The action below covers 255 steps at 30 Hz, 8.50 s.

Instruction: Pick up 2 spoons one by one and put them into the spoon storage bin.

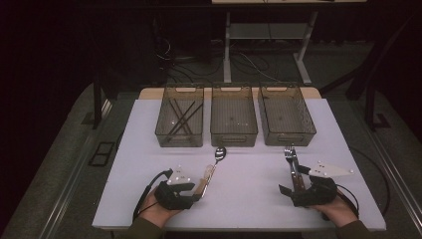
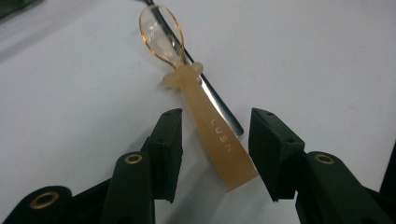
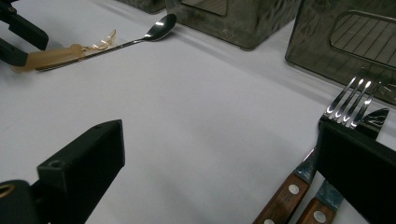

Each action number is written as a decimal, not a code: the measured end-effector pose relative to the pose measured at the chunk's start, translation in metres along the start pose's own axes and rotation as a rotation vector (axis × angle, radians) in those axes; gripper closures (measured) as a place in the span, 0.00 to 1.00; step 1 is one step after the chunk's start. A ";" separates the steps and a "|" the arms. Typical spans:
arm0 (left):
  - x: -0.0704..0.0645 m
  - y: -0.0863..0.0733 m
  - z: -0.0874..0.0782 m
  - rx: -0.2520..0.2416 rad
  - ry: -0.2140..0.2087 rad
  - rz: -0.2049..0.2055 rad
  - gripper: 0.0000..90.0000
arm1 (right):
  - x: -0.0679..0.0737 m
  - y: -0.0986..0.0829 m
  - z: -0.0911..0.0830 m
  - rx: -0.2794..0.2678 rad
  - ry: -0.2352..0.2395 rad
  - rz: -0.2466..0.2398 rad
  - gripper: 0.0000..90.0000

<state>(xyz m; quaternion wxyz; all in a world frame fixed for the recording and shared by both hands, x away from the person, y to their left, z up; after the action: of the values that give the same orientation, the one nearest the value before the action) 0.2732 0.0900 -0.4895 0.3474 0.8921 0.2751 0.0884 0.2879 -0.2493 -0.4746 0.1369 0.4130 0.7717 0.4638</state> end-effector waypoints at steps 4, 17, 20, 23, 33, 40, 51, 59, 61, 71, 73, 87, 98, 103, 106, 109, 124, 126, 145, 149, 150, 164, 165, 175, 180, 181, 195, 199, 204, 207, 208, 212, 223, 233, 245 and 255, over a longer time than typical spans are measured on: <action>-0.001 -0.001 0.003 0.010 -0.018 -0.002 0.62 | 0.000 0.000 0.000 0.001 -0.001 0.000 0.02; -0.002 -0.002 0.005 0.030 -0.011 0.005 0.69 | 0.000 -0.001 0.000 0.004 -0.001 -0.002 0.02; -0.002 -0.002 0.005 0.027 -0.014 -0.016 0.71 | 0.000 -0.001 0.000 0.003 -0.001 -0.002 0.02; -0.001 -0.002 0.004 0.029 -0.024 -0.014 0.75 | 0.000 0.000 0.000 0.002 -0.002 -0.002 0.02; 0.000 -0.002 0.003 0.031 -0.044 -0.049 0.80 | 0.000 0.000 0.000 0.002 -0.001 -0.004 0.02; 0.003 -0.001 0.000 0.015 -0.034 -0.055 0.82 | 0.000 0.000 0.000 0.004 0.001 -0.004 0.02; 0.008 0.004 -0.009 -0.027 -0.031 -0.024 0.82 | 0.002 0.000 0.001 0.003 0.006 -0.004 0.02; 0.018 0.009 -0.015 -0.064 -0.026 0.004 0.82 | 0.008 0.001 0.008 0.004 0.019 -0.003 0.02; 0.020 0.011 -0.015 -0.069 -0.024 0.017 0.82 | 0.009 0.001 0.010 0.006 0.022 -0.009 0.02; 0.026 0.020 -0.014 -0.095 -0.040 0.051 0.82 | 0.003 0.000 0.016 0.015 0.012 -0.030 0.02; 0.027 0.023 -0.014 -0.103 -0.041 0.056 0.82 | 0.004 0.000 0.016 0.019 0.012 -0.028 0.02; 0.031 0.045 -0.013 -0.151 -0.067 0.068 0.82 | 0.006 -0.001 0.016 0.027 0.013 -0.038 0.02; 0.039 0.065 -0.012 -0.181 -0.059 0.090 0.82 | 0.007 0.000 0.016 0.023 0.013 -0.037 0.02; 0.041 0.073 -0.009 -0.194 -0.059 0.089 0.82 | 0.007 0.000 0.016 0.020 0.015 -0.033 0.02; 0.044 0.080 -0.008 -0.207 -0.055 0.088 0.82 | 0.006 0.000 0.016 0.016 0.021 -0.030 0.02; 0.046 0.087 -0.006 -0.215 -0.055 0.091 0.82 | 0.005 0.000 0.015 0.015 0.018 -0.029 0.02; 0.062 0.119 0.005 -0.251 -0.057 0.092 0.82 | 0.009 0.004 0.016 0.007 0.029 -0.043 0.02; 0.064 0.125 0.008 -0.256 -0.053 0.093 0.82 | 0.010 0.004 0.016 0.008 0.030 -0.040 0.02; 0.099 0.167 0.045 -0.226 0.036 0.072 0.82 | 0.011 0.003 0.016 0.007 0.032 -0.044 0.02; 0.106 0.169 0.053 -0.205 0.047 0.067 0.82 | 0.011 0.003 0.015 0.005 0.028 -0.041 0.02; 0.108 0.171 0.054 -0.204 0.049 0.061 0.82 | 0.010 0.003 0.015 0.004 0.028 -0.042 0.02; 0.122 0.174 0.076 -0.165 0.051 -0.013 0.81 | 0.011 0.003 0.014 0.003 0.035 -0.044 0.02; 0.123 0.173 0.076 -0.165 0.056 -0.003 0.80 | 0.011 0.003 0.014 0.003 0.035 -0.044 0.02; 0.120 0.178 0.063 -0.210 0.068 -0.009 0.52 | 0.012 0.003 0.014 0.005 0.036 -0.046 0.02; 0.107 0.175 0.052 -0.232 0.057 -0.002 0.44 | 0.012 0.003 0.014 0.004 0.035 -0.046 0.02; 0.103 0.173 0.049 -0.233 0.055 0.005 0.44 | 0.012 0.003 0.015 0.004 0.035 -0.047 0.02; 0.064 0.126 0.029 -0.202 0.010 0.037 0.75 | 0.012 0.003 0.014 0.002 0.030 -0.045 0.02; 0.064 0.109 0.035 -0.169 0.053 0.066 0.91 | 0.012 0.004 0.014 0.000 0.027 -0.044 0.02; 0.073 0.098 0.050 -0.133 0.099 0.059 1.00 | 0.011 0.003 0.013 -0.001 0.023 -0.043 0.02; 0.078 0.095 0.057 -0.114 0.110 0.045 1.00 | 0.012 0.003 0.013 0.003 0.025 -0.045 0.02; 0.080 0.094 0.059 -0.111 0.109 0.040 1.00 | 0.012 0.003 0.014 0.005 0.026 -0.043 0.02; 0.087 0.092 0.064 -0.114 0.095 0.007 1.00 | 0.011 0.003 0.014 0.008 0.026 -0.042 0.02; 0.092 0.091 0.077 -0.099 0.100 -0.013 1.00 | 0.011 0.002 0.015 0.009 0.025 -0.041 0.02; 0.092 0.093 0.086 -0.082 0.104 -0.006 1.00 | 0.011 0.002 0.015 0.008 0.026 -0.042 0.02; 0.088 0.093 0.092 -0.064 0.084 -0.001 1.00 | 0.011 0.003 0.015 0.008 0.026 -0.043 0.02; 0.073 0.101 0.101 -0.059 0.046 0.032 1.00 | 0.011 0.003 0.014 0.008 0.027 -0.043 0.02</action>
<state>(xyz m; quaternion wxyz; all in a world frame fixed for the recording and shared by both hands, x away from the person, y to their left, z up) 0.4128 0.0114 -0.4996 0.3657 0.8835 0.2658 0.1227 0.2911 -0.2319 -0.4782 0.1348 0.3909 0.7839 0.4632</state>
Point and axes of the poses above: each handheld gripper's, and its own axes: z roughly forward along the jaws, y roughly out of its top, x roughly to its left, the point moved 7 cm from there along z, roughly forward along the jaws, and after that the axes turned 4 degrees about z, right-handed, at the moved point
